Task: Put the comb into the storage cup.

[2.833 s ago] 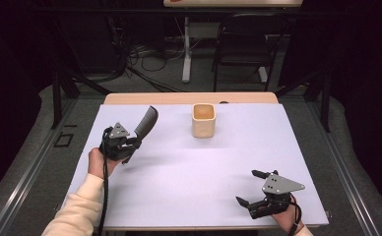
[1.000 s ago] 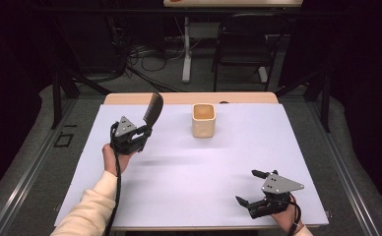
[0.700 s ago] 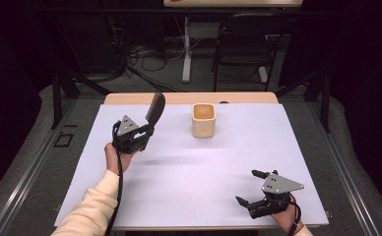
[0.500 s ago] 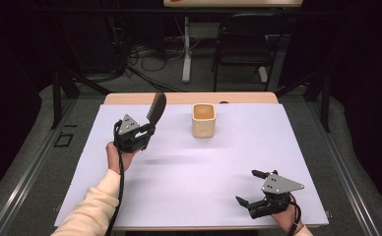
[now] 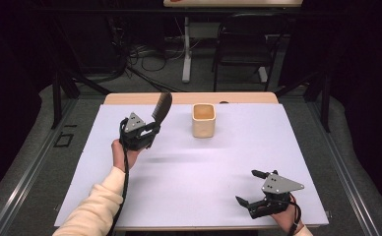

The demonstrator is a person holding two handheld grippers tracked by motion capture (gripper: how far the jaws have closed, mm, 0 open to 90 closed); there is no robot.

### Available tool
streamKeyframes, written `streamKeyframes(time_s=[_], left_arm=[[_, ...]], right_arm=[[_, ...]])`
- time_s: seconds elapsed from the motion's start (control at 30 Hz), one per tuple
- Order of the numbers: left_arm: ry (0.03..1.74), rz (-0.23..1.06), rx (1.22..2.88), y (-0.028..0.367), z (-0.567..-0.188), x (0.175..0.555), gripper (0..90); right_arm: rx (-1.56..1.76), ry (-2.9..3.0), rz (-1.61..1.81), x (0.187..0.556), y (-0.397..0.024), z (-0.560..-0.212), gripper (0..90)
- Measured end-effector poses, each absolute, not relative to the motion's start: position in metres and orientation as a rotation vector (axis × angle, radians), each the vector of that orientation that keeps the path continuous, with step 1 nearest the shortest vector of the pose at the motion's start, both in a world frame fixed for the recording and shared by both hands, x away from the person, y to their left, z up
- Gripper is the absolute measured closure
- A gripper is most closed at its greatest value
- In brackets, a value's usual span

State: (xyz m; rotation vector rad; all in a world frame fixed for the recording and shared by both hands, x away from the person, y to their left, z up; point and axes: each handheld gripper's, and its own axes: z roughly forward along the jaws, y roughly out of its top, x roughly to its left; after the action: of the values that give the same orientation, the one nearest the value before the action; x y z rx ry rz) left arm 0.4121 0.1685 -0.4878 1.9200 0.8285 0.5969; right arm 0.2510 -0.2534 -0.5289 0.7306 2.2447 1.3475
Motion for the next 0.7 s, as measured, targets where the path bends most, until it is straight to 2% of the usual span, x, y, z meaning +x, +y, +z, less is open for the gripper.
streamKeyframes(time_s=[0.7], left_arm=[[0.787,0.579,1.923,0.144,-0.479,0.423,72.2]], right_arm=[[0.734,2.237,1.351,0.250,-0.254,-0.528,1.3]])
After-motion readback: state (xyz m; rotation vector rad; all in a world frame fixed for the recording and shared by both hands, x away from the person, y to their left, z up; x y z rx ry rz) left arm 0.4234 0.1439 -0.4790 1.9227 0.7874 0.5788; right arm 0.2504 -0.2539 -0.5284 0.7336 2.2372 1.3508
